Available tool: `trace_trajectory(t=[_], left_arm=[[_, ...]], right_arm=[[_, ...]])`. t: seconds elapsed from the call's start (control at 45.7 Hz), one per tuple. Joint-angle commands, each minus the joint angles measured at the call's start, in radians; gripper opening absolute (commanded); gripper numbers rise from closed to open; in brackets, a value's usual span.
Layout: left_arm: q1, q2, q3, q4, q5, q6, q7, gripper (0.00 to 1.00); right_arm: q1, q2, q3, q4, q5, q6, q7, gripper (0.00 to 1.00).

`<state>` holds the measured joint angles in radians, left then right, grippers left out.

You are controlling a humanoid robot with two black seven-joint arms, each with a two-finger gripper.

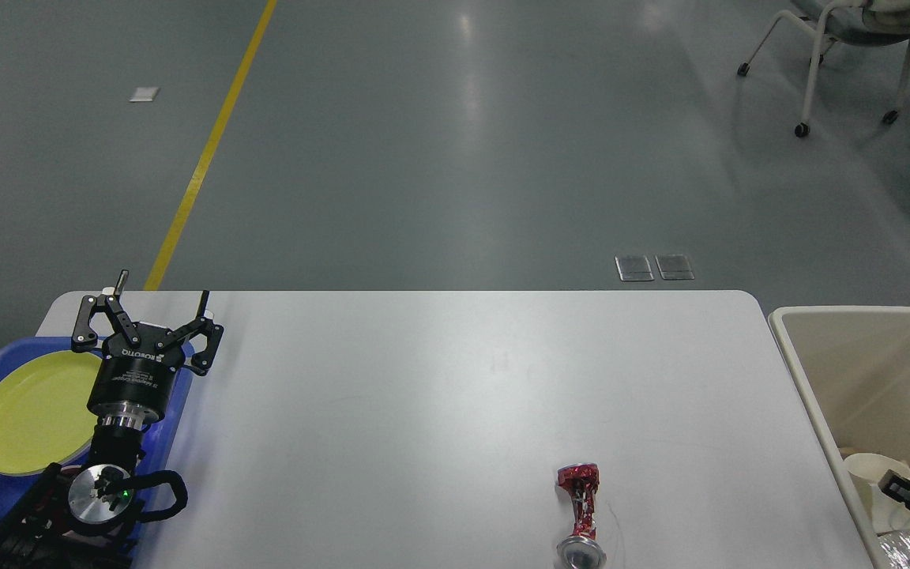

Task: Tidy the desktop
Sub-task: 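Raise the right gripper out of the bin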

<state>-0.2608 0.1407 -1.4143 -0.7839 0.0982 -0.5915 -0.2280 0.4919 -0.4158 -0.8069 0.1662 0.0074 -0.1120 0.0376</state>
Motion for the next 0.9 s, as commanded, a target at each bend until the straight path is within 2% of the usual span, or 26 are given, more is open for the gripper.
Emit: trace_trajectory(t=[0.0, 0.175, 0.35, 0.416, 0.525, 0.613, 0.656, 0.788, 0.875], left_arm=[[0.000, 0.000, 0.000, 0.000, 0.000, -0.001, 0.001, 0.96], [0.000, 0.000, 0.000, 0.000, 0.000, 0.001, 0.001, 0.96], [0.000, 0.000, 0.000, 0.000, 0.000, -0.001, 0.001, 0.96], [0.000, 0.000, 0.000, 0.000, 0.000, -0.001, 0.001, 0.96], [0.000, 0.000, 0.000, 0.000, 0.000, -0.001, 0.001, 0.96], [0.000, 0.000, 0.000, 0.000, 0.000, -0.001, 0.001, 0.96], [0.000, -0.001, 0.000, 0.000, 0.000, 0.001, 0.001, 0.96], [0.000, -0.001, 0.000, 0.000, 0.000, 0.001, 0.001, 0.96], [0.000, -0.001, 0.000, 0.000, 0.000, 0.001, 0.001, 0.96]], right_arm=[[0.004, -0.003, 0.000, 0.006, 0.000, 0.008, 0.002, 1.00], [0.074, -0.035, -0.011, 0.032, -0.004, 0.020, 0.004, 1.00], [0.292, -0.155, -0.089, 0.216, -0.027, 0.110, 0.002, 1.00], [0.428, -0.175, -0.181, 0.289, -0.052, 0.182, -0.005, 1.00], [0.681, -0.170, -0.389, 0.447, -0.086, 0.365, -0.008, 1.00], [0.862, -0.156, -0.478, 0.580, -0.093, 0.465, -0.016, 1.00], [0.951, -0.140, -0.511, 0.654, -0.093, 0.508, -0.042, 1.00], [1.239, -0.075, -0.586, 0.860, -0.090, 0.650, -0.185, 1.00], [1.424, -0.012, -0.592, 0.986, -0.084, 0.750, -0.205, 1.00]])
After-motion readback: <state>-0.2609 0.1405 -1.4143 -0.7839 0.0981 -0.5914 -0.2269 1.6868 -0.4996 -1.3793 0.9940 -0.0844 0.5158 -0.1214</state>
